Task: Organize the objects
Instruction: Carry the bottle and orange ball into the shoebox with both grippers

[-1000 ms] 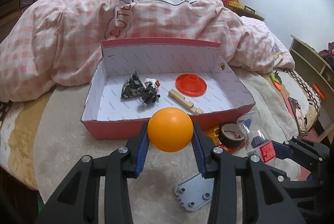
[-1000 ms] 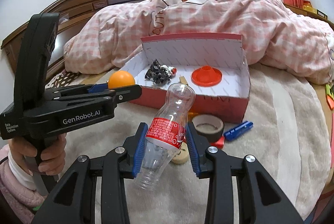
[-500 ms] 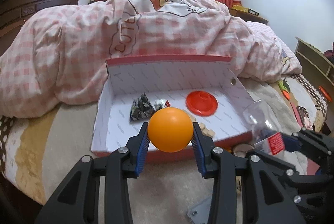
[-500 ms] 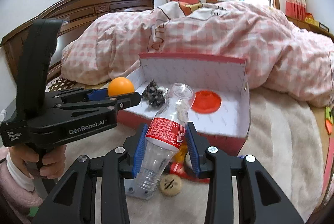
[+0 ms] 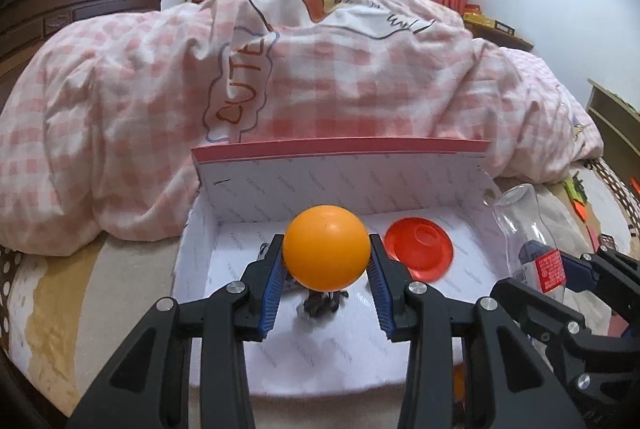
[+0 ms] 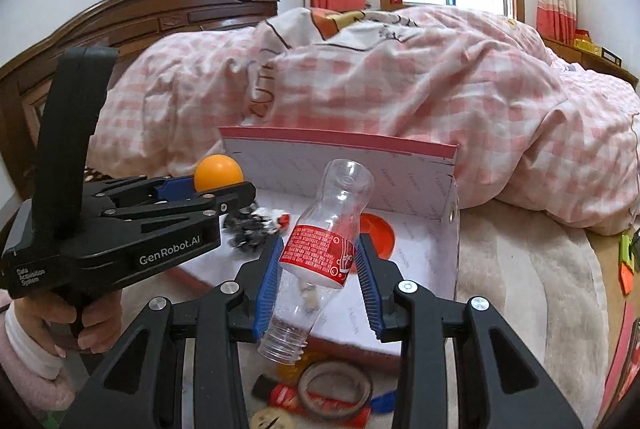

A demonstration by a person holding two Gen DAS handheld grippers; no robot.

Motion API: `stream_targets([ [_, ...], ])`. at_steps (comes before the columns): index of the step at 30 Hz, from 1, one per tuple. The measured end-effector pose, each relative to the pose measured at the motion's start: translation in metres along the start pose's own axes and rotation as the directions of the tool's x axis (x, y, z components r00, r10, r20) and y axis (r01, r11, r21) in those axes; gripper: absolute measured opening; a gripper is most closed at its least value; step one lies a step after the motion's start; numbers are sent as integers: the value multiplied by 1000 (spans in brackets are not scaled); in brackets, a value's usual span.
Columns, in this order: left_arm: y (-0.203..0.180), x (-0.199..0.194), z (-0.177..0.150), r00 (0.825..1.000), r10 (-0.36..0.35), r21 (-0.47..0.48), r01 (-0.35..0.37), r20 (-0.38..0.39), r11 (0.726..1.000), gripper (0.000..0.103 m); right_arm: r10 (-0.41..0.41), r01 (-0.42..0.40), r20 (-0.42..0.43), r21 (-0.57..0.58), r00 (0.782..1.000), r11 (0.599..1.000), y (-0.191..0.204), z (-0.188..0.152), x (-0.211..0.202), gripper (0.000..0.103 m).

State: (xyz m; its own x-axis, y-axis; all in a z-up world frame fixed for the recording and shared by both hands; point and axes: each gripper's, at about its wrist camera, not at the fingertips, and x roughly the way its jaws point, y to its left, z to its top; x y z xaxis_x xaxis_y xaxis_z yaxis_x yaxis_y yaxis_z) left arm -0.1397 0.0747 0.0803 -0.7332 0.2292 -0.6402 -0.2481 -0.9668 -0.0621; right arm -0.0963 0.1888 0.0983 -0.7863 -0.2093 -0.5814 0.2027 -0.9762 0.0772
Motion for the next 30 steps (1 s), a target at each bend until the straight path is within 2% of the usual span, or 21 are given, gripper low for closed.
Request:
stream_targets([
  [12, 1, 39, 4, 999, 28, 8, -28, -28, 1000, 39, -91, 91, -93, 2, 992, 996, -20, 6, 45, 38],
  [20, -3, 53, 4, 998, 45, 25, -44, -47, 999, 39, -70, 72, -132, 4, 989, 997, -18, -2, 62, 38],
  [27, -8, 60, 4, 997, 54, 36, -53, -53, 998, 39, -96, 92, -154, -32, 983, 995, -12, -6, 74, 38],
  [30, -9, 62, 5, 997, 57, 35, -55, -54, 998, 39, -83, 80, -165, -27, 983, 996, -11, -9, 78, 38],
])
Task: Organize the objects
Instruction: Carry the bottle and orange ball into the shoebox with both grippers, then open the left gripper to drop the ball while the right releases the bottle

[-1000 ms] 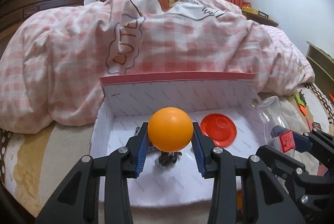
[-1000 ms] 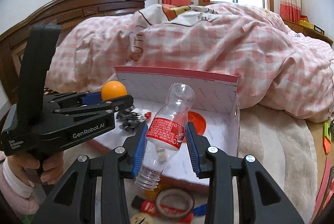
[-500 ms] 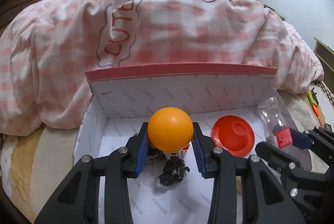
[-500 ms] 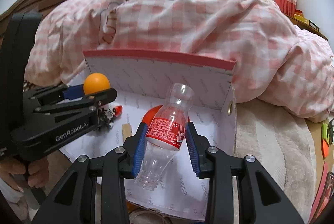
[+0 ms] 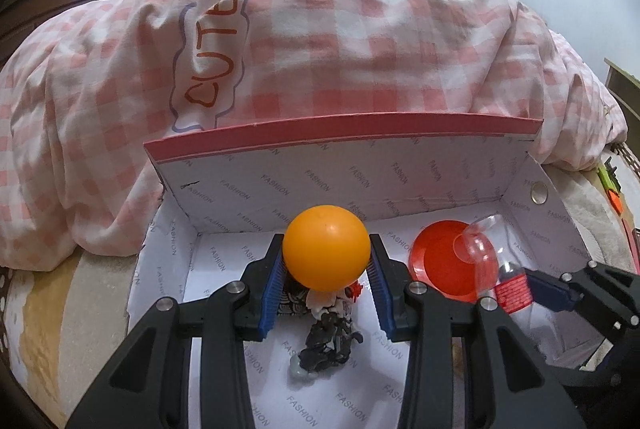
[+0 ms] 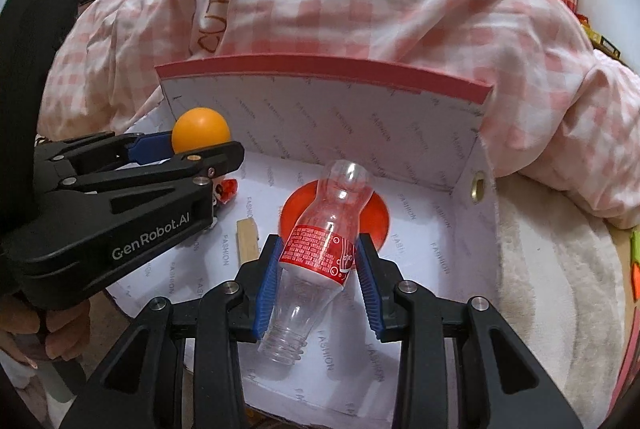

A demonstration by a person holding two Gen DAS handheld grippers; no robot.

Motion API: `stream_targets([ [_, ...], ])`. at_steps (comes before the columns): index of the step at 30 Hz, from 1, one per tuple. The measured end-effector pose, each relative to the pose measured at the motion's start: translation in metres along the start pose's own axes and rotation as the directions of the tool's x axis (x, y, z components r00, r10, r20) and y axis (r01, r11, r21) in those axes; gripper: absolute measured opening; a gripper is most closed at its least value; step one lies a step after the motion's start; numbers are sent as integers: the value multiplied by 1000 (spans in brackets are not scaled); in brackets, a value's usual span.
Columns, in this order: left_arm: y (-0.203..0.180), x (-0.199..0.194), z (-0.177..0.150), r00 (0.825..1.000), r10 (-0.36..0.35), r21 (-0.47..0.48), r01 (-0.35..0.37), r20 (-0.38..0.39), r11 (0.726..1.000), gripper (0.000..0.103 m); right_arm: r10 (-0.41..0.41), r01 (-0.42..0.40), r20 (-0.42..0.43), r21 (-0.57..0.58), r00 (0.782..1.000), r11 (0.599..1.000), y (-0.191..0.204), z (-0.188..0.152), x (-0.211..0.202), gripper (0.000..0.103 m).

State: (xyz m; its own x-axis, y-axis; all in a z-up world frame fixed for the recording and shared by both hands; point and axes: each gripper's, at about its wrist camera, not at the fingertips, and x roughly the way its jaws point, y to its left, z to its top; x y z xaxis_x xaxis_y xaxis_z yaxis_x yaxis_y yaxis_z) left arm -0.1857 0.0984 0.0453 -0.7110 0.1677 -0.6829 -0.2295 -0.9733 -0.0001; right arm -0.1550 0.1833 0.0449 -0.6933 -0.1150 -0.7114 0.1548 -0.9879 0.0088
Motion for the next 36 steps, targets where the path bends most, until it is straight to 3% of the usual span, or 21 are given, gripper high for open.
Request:
stream_targets([
  [12, -5, 4, 0, 1000, 12, -9, -12, 3, 1000, 39, -7, 7, -2, -11, 1000, 1000, 4, -1, 4, 38],
  [26, -19, 11, -1, 1000, 10, 22, -10, 7, 1000, 58, -5, 5, -1, -14, 1000, 1000, 2, -1, 6, 38],
  [36, -21, -5, -5, 1000, 0, 23, 0, 4, 1000, 60, 3, -3, 12, -11, 1000, 1000, 4, 1, 5, 38],
])
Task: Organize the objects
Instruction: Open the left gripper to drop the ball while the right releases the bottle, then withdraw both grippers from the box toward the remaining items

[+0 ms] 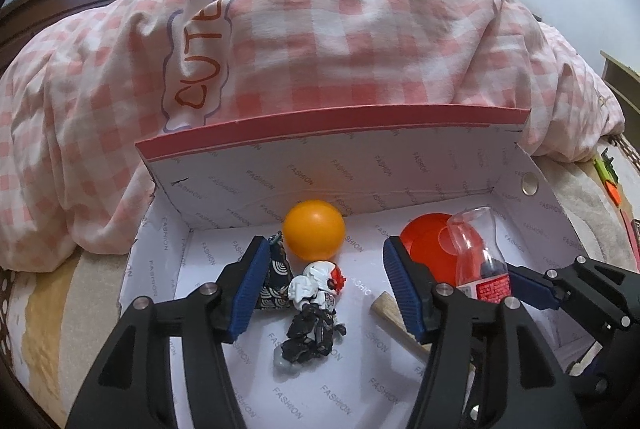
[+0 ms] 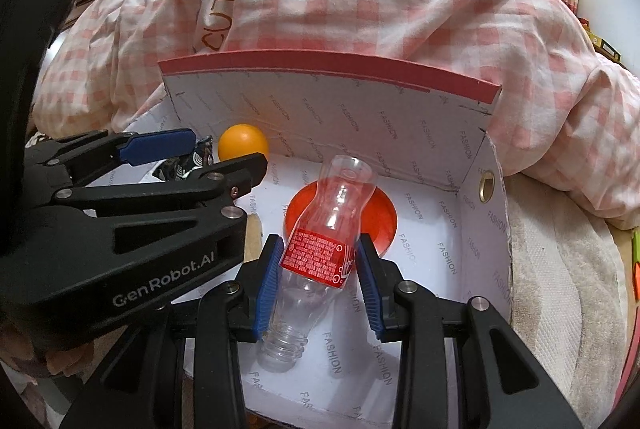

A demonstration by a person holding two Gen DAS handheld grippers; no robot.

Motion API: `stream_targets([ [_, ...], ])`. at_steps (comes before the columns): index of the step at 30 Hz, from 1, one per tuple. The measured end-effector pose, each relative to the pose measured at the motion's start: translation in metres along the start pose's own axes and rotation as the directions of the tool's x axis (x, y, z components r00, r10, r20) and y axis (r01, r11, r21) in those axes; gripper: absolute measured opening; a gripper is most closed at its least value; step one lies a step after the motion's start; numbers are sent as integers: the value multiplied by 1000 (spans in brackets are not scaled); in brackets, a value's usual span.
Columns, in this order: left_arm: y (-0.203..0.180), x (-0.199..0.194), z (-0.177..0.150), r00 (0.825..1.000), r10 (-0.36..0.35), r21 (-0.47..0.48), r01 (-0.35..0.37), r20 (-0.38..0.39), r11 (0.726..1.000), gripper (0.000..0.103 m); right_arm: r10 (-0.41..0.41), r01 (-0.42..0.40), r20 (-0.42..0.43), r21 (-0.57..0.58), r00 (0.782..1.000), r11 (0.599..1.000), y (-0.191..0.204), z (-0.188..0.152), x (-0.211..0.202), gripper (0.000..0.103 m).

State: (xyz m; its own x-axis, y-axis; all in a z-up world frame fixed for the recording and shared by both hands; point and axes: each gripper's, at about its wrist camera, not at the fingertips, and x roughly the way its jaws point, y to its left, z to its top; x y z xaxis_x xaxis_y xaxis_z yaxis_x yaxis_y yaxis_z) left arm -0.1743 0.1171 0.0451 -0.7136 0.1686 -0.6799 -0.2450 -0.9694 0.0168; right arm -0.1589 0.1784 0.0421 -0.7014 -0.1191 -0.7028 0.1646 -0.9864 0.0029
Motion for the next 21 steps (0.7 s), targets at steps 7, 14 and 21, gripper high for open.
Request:
stream_targets([
  [7, 0, -6, 0, 1000, -15, -13, 15, 0, 1000, 60, -15, 15, 45, 9, 999, 1000, 3, 5, -9, 52],
  [14, -8, -13, -1, 1000, -18, 2, 18, 5, 1000, 63, -22, 24, 75, -25, 997, 999, 10, 5, -20, 57],
  [21, -7, -28, -3, 999, -35, 4, 35, 18, 999, 64, -14, 17, 106, -23, 994, 1000, 12, 2, -36, 57],
])
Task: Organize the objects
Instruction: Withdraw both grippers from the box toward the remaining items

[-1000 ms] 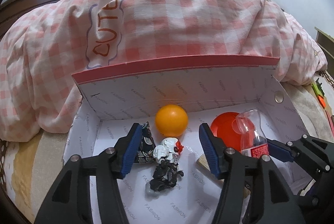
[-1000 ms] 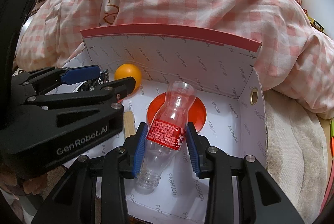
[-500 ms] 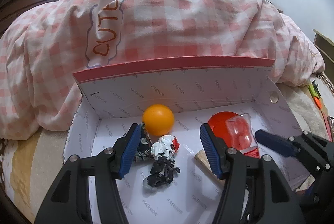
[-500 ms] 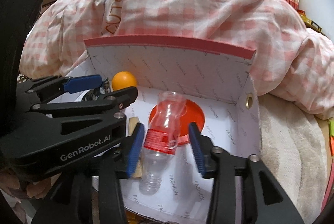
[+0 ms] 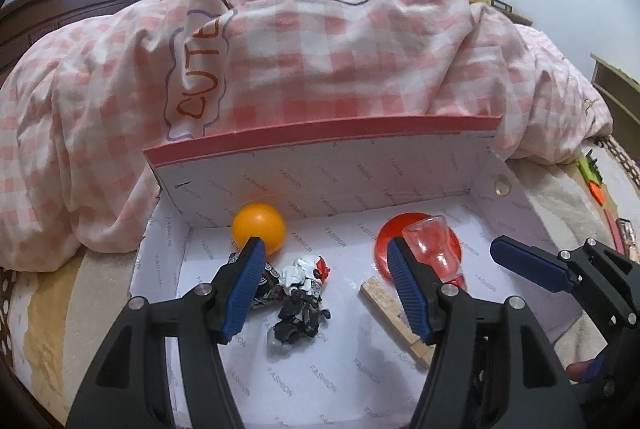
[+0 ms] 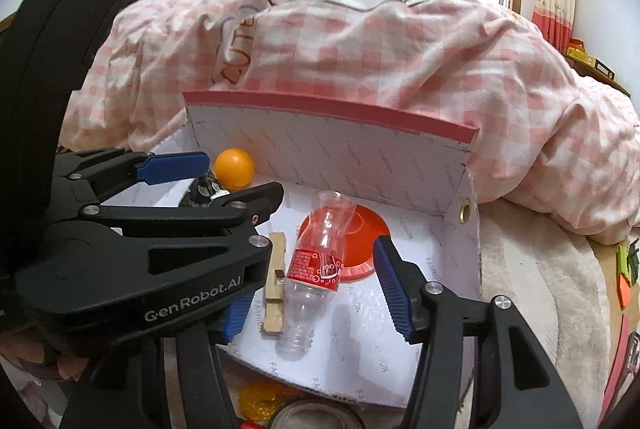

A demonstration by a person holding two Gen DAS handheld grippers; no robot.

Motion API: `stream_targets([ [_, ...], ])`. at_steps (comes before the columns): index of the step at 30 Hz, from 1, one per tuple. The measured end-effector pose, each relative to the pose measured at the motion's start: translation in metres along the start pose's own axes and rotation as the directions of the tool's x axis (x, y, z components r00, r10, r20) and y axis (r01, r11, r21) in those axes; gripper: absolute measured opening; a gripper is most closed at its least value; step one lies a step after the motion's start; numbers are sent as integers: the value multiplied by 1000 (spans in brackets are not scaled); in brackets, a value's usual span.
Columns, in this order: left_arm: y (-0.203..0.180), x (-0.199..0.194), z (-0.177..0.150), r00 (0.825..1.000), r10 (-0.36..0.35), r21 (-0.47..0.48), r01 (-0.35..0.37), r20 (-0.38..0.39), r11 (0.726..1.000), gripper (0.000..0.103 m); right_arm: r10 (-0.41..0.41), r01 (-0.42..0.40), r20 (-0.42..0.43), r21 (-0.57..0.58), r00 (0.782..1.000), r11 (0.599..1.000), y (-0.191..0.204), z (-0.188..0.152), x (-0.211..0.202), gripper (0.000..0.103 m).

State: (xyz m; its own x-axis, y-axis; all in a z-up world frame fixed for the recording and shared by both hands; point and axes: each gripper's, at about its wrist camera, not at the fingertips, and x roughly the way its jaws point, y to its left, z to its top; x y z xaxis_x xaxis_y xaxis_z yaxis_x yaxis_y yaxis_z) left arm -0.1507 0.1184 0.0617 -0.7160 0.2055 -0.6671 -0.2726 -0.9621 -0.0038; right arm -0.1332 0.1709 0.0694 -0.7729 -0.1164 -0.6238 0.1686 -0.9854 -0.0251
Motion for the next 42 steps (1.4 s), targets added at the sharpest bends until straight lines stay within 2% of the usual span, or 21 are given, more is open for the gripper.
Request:
stream_targets([
  [6, -8, -15, -1, 1000, -2, 17, 2, 7, 1000, 64, 5, -5, 7, 6, 1000, 1000, 0, -2, -16, 63],
  [7, 1, -9, 7, 1000, -4, 19, 4, 7, 1000, 64, 10, -10, 5, 12, 1000, 1000, 0, -3, -18, 64],
  [22, 4, -12, -3, 1000, -7, 12, 8, -25, 1000, 64, 31, -30, -16, 71, 999, 997, -5, -24, -39, 65],
  [42, -3, -66, -40, 998, -59, 39, 59, 8, 998, 64, 71, -71, 4, 82, 997, 994, 7, -57, -84, 65],
])
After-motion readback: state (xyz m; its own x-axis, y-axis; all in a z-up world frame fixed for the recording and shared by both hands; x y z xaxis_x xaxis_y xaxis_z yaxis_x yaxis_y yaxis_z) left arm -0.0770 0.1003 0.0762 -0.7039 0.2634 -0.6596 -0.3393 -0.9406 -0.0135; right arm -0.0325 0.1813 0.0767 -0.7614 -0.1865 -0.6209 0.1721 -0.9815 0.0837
